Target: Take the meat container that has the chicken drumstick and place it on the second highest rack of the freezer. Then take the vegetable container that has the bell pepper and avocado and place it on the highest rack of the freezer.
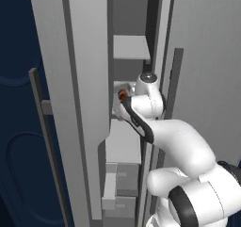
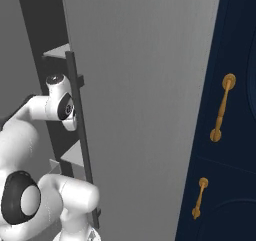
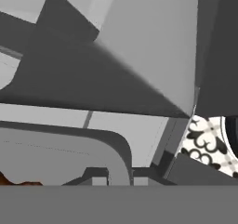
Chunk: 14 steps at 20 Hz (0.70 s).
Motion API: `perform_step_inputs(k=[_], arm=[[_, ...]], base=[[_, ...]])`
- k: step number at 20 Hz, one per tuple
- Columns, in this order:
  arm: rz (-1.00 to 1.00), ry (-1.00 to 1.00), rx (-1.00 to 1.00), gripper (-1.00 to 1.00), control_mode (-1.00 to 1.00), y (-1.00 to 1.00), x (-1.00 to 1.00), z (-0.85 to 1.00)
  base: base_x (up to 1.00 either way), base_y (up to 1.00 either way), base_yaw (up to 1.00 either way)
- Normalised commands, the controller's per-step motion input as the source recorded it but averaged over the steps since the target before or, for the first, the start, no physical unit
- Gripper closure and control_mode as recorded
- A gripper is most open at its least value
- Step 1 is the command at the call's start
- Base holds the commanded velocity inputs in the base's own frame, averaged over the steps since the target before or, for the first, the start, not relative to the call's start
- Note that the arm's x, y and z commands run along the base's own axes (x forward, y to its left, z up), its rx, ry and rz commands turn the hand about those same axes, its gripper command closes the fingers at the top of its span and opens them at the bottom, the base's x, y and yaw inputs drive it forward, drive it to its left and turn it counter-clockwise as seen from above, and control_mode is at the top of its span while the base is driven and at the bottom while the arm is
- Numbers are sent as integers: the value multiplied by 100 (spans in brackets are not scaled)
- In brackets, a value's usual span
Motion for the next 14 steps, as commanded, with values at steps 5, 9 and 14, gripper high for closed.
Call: perform_step_inputs(k=[5,9,14], arm=[[0,11,0,100,-100,4,29,-30],[0,7,0,100,-100,0,43,0],[0,0,0,100,-100,0,72,0]], base=[[0,0,0],[0,0,0],[0,0,0]])
